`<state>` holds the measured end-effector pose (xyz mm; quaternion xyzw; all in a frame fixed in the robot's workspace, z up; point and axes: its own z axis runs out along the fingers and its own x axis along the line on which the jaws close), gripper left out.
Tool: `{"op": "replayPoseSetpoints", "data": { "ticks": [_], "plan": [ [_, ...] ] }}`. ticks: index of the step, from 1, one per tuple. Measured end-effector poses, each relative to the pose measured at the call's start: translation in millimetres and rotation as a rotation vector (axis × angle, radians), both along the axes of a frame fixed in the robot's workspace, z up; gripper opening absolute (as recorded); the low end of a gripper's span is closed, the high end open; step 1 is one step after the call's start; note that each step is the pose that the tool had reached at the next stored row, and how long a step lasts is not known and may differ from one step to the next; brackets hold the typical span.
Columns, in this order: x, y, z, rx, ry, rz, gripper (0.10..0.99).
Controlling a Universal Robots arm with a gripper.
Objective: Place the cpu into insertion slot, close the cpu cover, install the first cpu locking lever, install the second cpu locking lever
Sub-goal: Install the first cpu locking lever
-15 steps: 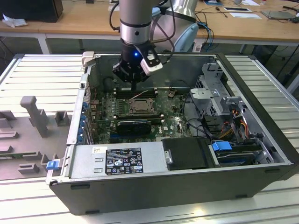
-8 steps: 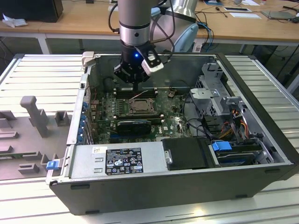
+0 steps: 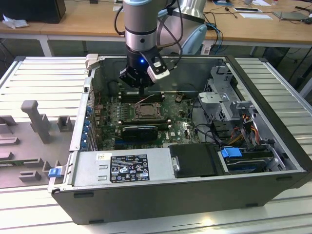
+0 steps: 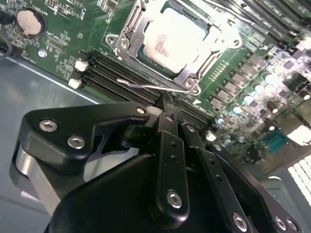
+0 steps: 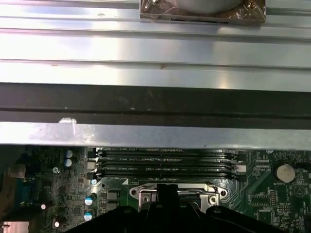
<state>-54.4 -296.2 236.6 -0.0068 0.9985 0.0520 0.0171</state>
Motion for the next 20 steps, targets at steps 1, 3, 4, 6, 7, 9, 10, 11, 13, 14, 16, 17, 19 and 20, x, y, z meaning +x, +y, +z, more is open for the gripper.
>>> {"op": "replayPoseSetpoints", "data": {
  "ticks": [1,3,4,6,7,9,10,11,13,14,16,17,19,20],
  "plan": [
    [1.4,0.0,-2.9,0.000,0.0000,-0.001,0.106],
    [3.8,0.1,-6.6,0.002,0.0000,-0.002,0.106],
    [5.0,0.2,-7.6,0.005,0.0000,-0.002,0.106],
    [7.0,0.8,-8.7,0.009,0.0002,-0.002,0.106],
    [7.9,1.1,-9.1,0.011,0.0002,-0.002,0.106],
    [10.7,2.3,-10.0,0.014,0.0002,-0.002,0.106],
    [12.4,2.8,-10.4,0.014,0.0004,-0.002,0.106],
    [13.6,3.2,-10.7,0.014,0.0005,-0.002,0.106],
    [16.1,4.0,-11.5,0.014,0.0008,-0.002,0.106],
    [17.3,4.3,-11.8,0.014,0.0010,-0.002,0.106],
    [20.8,5.3,-12.7,0.014,0.0023,-0.002,0.106],
    [22.2,5.6,-13.1,0.014,0.0028,-0.002,0.106],
    [25.4,6.0,-14.1,0.014,0.0044,-0.002,0.106],
    [26.6,6.1,-14.8,0.014,0.0055,-0.002,0.106]
  ]
}}
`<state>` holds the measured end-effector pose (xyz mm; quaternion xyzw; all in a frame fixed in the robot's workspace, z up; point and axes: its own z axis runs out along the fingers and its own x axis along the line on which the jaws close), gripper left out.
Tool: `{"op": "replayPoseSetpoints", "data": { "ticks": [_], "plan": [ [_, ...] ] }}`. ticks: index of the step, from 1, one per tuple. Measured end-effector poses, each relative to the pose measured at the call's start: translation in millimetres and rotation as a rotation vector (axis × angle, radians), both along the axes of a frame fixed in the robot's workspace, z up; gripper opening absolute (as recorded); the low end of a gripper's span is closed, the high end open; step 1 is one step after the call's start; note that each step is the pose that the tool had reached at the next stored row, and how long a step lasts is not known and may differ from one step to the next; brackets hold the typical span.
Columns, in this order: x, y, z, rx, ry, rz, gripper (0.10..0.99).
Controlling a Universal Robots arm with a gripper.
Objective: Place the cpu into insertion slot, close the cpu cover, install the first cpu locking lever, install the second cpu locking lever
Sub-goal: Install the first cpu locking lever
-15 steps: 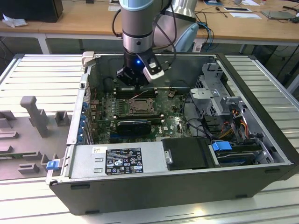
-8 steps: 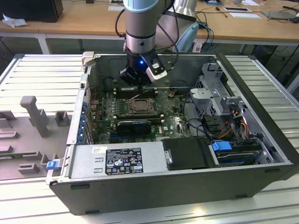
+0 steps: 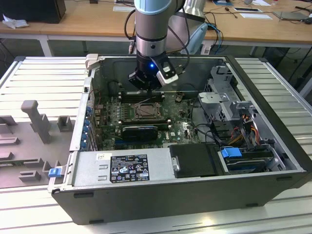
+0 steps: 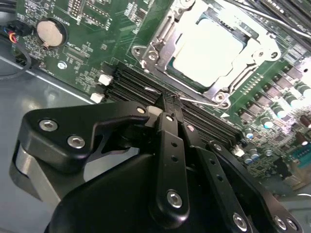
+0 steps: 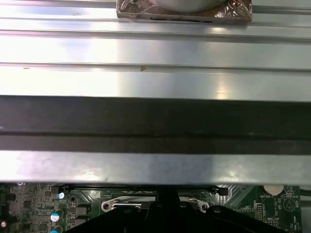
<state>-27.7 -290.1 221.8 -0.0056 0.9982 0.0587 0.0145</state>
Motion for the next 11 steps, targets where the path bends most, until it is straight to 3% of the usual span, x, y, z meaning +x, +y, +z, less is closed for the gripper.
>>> {"op": "replayPoseSetpoints", "data": {
  "ticks": [11],
  "plan": [
    [6.9,0.1,-10.6,0.000,0.0057,0.002,0.106]
  ]
}}
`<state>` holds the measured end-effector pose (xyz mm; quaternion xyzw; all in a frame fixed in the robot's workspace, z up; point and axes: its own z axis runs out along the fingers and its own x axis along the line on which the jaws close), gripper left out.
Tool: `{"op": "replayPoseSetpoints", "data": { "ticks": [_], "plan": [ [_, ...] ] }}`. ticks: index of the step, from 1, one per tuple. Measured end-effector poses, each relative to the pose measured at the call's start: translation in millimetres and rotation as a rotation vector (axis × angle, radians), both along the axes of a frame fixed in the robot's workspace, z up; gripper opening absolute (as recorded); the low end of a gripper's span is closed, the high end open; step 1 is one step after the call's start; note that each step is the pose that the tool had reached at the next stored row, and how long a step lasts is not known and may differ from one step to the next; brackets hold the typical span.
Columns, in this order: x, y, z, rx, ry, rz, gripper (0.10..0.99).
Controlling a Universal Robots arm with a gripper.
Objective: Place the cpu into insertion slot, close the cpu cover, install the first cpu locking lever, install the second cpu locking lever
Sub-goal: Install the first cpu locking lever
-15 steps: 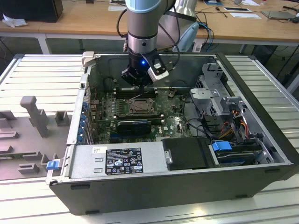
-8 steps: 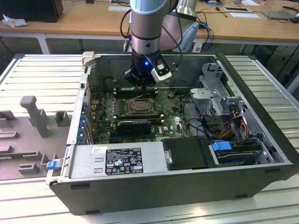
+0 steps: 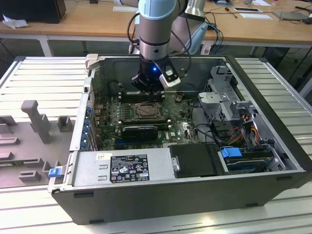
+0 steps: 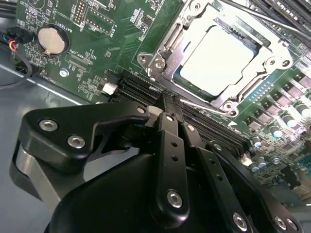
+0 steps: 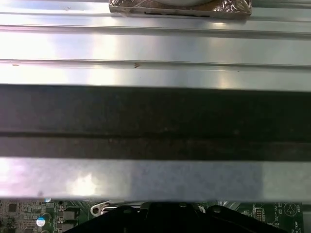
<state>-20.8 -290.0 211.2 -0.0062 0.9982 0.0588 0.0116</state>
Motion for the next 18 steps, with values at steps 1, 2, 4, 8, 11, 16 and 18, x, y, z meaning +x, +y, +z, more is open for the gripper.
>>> {"op": "replayPoseSetpoints", "data": {
  "ticks": [1,2,4,8,11,16,18],
  "plan": [
    [0.4,0.0,-1.4,0.000,0.0006,0.000,0.106],
    [0.9,0.0,-2.9,0.000,0.0012,0.000,0.106],
    [1.5,0.0,-4.6,0.000,0.0017,0.000,0.106],
    [2.4,0.0,-7.0,0.000,0.0023,0.001,0.106],
    [2.4,-0.1,-8.1,0.000,0.0031,0.001,0.106],
    [2.4,-2.6,-8.1,0.000,0.0029,0.001,0.106],
    [2.4,-3.3,-7.2,0.000,0.0032,0.001,0.106]
  ]
}}
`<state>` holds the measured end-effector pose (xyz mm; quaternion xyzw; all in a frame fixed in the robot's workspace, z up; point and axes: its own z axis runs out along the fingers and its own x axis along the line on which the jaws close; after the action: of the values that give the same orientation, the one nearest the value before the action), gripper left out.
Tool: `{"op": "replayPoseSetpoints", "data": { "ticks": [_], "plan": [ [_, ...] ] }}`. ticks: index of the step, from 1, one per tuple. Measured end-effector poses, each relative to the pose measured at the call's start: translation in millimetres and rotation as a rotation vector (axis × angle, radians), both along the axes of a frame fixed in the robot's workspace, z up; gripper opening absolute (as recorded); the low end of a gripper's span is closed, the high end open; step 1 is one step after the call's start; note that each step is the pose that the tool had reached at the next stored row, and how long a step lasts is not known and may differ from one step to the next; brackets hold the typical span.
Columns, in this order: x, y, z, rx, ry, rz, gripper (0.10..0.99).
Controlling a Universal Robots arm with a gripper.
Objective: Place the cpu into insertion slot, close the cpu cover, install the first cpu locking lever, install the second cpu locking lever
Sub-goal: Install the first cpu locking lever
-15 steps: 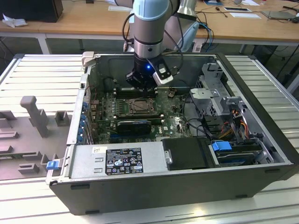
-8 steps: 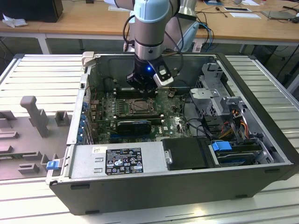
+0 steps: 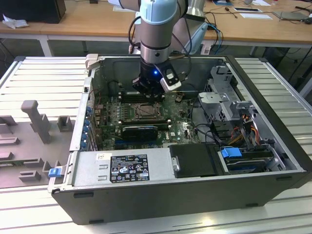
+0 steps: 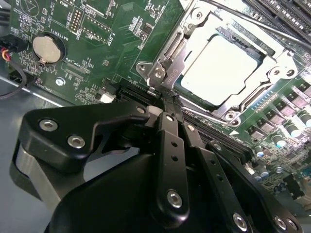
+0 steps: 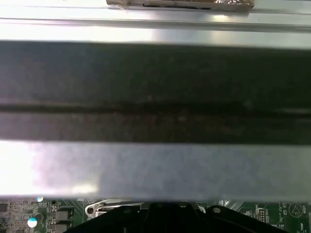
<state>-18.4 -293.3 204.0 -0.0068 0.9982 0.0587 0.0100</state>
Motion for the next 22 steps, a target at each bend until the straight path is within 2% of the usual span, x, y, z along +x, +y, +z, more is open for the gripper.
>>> {"op": "replayPoseSetpoints", "data": {
  "ticks": [6,10,16,17,22],
  "plan": [
    [0.1,-0.5,2.1,-0.001,-0.0003,0.000,0.106],
    [0.1,-0.6,-0.5,-0.020,0.0003,0.000,0.106],
    [0.3,-0.4,-2.5,-0.029,0.0003,0.000,0.106],
    [0.3,-0.4,-1.4,-0.028,-0.0001,0.000,0.106],
    [0.0,-0.4,13.8,-0.017,0.0001,0.000,0.106]
  ]
}}
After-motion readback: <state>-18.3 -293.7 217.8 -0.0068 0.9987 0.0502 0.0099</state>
